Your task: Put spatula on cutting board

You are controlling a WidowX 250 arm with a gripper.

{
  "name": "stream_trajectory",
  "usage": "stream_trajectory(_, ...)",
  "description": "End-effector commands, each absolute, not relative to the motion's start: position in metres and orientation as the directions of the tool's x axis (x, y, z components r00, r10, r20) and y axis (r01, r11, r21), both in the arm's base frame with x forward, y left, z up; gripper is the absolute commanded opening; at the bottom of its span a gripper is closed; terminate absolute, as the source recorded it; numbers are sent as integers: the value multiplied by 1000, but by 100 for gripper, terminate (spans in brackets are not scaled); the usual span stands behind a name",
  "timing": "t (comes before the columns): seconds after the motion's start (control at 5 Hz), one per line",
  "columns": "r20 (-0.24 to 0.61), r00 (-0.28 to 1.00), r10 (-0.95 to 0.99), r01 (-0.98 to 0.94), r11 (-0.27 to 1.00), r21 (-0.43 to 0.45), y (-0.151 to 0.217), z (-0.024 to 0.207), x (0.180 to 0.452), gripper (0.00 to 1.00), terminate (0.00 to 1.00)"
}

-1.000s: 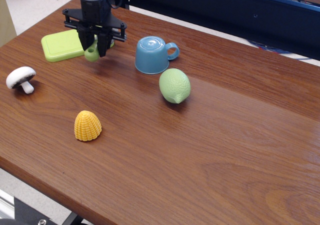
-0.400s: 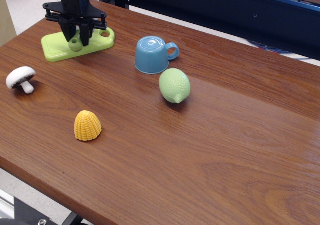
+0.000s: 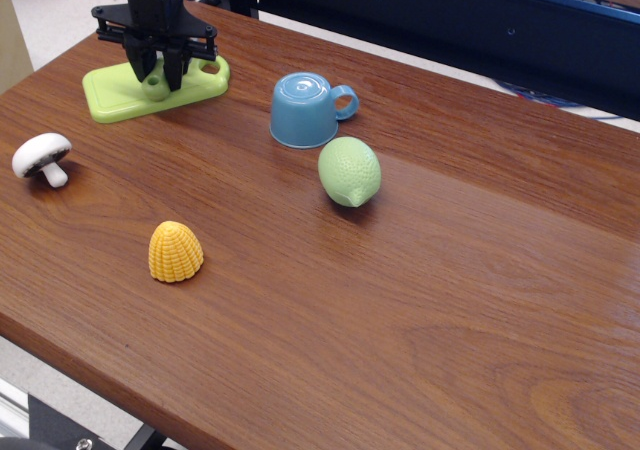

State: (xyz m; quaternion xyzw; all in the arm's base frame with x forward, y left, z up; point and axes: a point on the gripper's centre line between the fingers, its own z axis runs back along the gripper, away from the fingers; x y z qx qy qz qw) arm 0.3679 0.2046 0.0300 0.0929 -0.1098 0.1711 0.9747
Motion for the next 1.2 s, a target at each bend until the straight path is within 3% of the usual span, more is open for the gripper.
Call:
stream_trajectory(0.0,212,922,325,-358,923,143,227,63,368,100,0)
stream_trajectory(0.8,243,910,336,-347,938,6,188,107,340,100,0)
stream_trajectory(1.0,243,910,336,-347,938,6,188,107,340,100,100)
